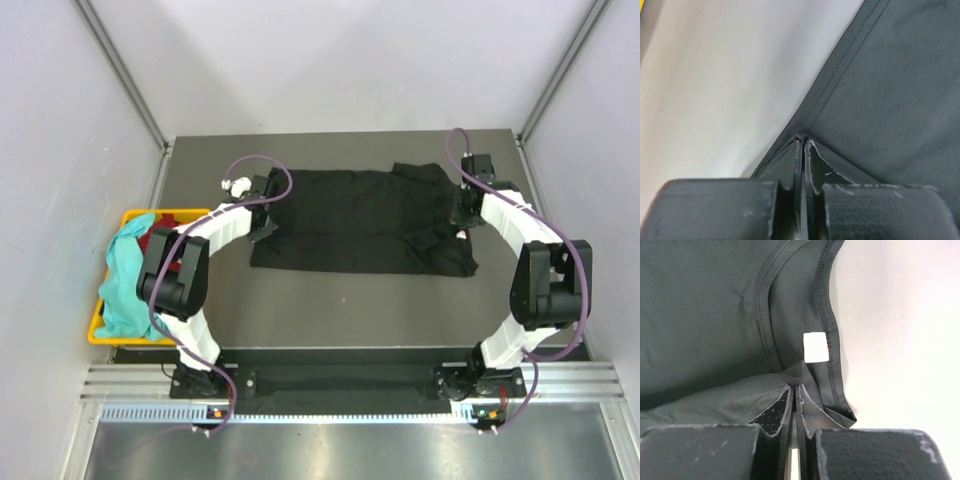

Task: Fold and stack the t-shirts
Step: Fold the tshirt

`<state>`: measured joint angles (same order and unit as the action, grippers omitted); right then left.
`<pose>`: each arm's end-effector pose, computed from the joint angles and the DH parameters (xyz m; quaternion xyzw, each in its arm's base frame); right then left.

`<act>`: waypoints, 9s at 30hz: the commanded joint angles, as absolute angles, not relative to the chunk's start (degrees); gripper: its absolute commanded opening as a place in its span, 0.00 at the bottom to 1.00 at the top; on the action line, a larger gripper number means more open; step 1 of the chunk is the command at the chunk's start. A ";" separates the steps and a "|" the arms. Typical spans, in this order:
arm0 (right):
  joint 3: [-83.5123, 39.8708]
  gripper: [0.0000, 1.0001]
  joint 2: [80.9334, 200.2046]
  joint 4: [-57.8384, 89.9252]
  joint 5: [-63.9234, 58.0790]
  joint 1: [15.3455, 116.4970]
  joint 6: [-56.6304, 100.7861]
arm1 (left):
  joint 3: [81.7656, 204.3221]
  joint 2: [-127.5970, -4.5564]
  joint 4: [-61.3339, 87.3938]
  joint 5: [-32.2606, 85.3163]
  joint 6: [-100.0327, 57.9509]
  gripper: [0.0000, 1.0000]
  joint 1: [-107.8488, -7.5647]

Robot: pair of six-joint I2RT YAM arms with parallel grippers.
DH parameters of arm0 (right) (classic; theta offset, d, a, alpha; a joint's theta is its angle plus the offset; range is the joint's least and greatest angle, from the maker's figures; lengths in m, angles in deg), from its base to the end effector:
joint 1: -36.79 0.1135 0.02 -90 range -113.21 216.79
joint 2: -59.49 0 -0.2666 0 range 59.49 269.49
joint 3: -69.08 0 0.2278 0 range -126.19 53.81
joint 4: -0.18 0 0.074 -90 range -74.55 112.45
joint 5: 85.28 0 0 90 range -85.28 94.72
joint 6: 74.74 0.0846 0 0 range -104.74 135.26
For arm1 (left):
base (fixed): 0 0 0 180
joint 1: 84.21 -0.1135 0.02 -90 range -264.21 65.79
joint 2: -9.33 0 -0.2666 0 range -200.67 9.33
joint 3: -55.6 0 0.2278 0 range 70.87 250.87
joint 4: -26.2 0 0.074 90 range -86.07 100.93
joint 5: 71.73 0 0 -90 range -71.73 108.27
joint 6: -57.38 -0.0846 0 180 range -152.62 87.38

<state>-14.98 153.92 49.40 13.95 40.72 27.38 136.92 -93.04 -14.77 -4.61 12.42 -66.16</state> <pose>0.3445 0.0101 0.2025 0.0897 0.9579 -0.0404 0.2697 0.3534 -0.0806 0.1579 -0.2686 0.9136 0.0401 0.3026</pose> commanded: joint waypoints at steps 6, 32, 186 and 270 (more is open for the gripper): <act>-15.09 0.02 153.00 46.22 15.19 40.93 30.03 | 141.36 -93.59 -14.47 -6.26 14.14 0.00 -66.89; 4.50 0.27 136.56 46.30 9.65 37.23 43.12 | 127.75 -79.70 -6.65 9.74 14.31 0.50 -64.26; -0.15 0.64 157.31 20.55 12.45 47.87 58.86 | 128.88 -64.67 -17.29 8.42 -9.51 0.51 -63.02; -5.07 0.64 158.19 24.16 7.62 49.36 53.14 | 128.62 -63.44 -17.02 9.30 -9.24 0.51 -63.11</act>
